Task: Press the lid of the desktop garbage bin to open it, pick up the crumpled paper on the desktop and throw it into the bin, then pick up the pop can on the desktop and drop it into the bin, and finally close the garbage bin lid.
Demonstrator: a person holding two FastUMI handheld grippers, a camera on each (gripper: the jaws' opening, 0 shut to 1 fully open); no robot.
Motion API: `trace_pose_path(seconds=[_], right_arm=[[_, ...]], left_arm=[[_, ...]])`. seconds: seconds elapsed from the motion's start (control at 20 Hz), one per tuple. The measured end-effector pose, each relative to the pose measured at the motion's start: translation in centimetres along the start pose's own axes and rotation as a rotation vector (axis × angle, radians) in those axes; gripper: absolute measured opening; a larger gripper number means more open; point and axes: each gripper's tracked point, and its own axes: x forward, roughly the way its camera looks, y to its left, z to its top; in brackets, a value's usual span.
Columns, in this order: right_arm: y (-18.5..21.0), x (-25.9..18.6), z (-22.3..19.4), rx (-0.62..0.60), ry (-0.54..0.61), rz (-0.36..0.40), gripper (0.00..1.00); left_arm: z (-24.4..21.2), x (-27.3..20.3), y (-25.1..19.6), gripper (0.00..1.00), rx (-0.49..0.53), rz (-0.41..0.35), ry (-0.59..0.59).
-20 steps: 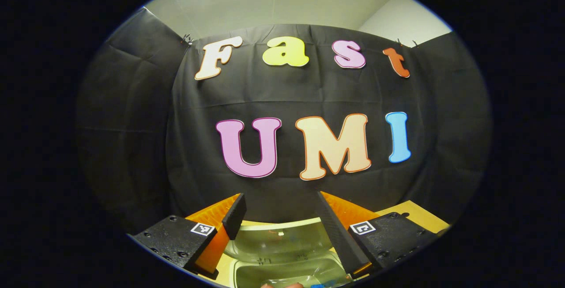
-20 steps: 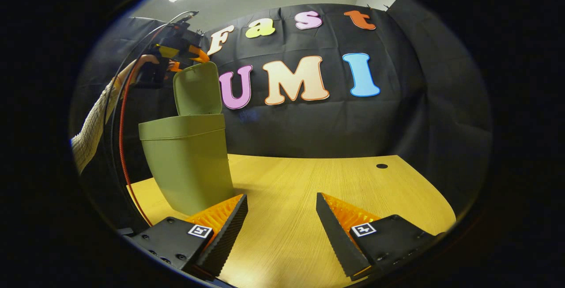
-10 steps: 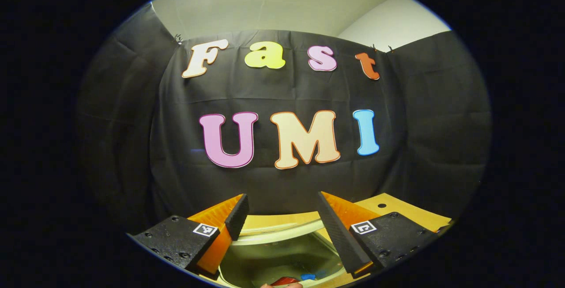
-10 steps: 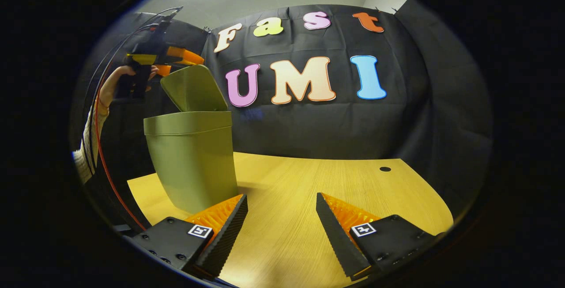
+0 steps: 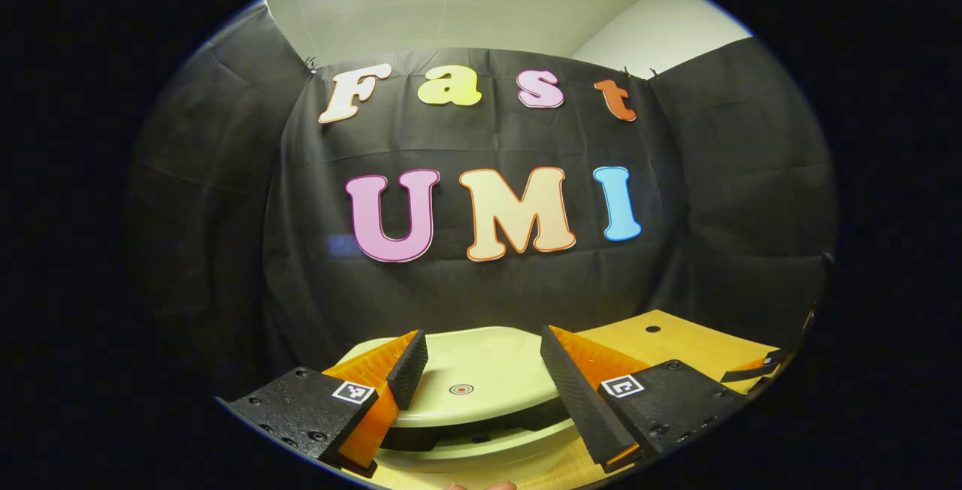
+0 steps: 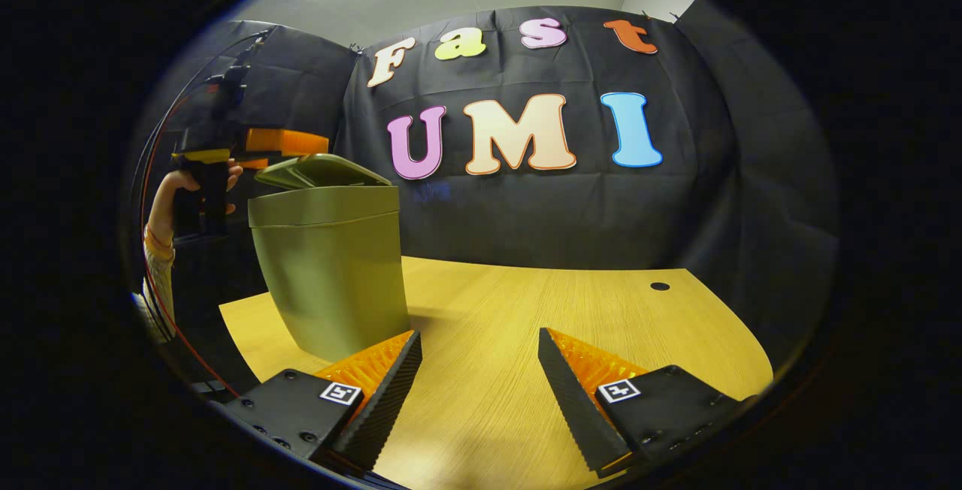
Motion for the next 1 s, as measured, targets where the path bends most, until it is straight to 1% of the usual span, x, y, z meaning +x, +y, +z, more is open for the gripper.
trace_pose_path(seconds=[0.35,0.4,0.45,0.5,0.55,0.65,0.75,0.8,0.85,0.9,1.0], right_arm=[[0.0,0.3,-0.3,0.007,0.007,0.004,0.98],[0.1,0.3,-0.5,0.007,0.008,0.008,0.98],[0.3,0.4,-0.4,0.008,0.009,0.010,0.98],[0.2,0.4,-0.6,0.010,0.010,0.009,0.98],[0.3,0.6,-0.5,0.013,0.010,0.011,0.98],[0.6,0.6,-0.6,0.016,0.011,0.017,0.98],[0.6,0.6,-0.6,0.012,0.011,0.019,0.98],[0.5,0.6,-0.7,0.010,0.011,0.018,0.98],[0.5,0.7,-0.7,0.010,0.012,0.017,0.98],[0.3,0.7,-0.7,0.014,0.011,0.016,0.98],[0.3,0.8,-0.7,0.028,0.012,0.018,0.98]], left_arm=[[-2.6,0.1,-0.2,0.93,-0.004,0.025,0.032],[-2.5,0.0,-0.1,0.94,0.000,0.032,0.019],[-2.3,-0.1,0.2,1.00,-0.004,0.042,0.008],[-2.4,-0.1,0.4,0.99,-0.011,0.053,0.011],[-2.5,-0.1,0.7,0.94,-0.014,0.069,0.011],[-2.7,-0.4,0.8,0.96,-0.054,0.074,0.005],[-2.7,-0.5,0.8,0.96,-0.064,0.073,-0.015],[-2.6,-0.5,0.8,0.95,-0.049,0.073,-0.032],[-2.6,-0.5,0.7,1.00,-0.035,0.073,-0.035],[-2.6,-0.5,0.7,0.95,-0.024,0.074,-0.043],[-2.4,-0.5,0.8,0.95,-0.016,0.077,-0.057]])
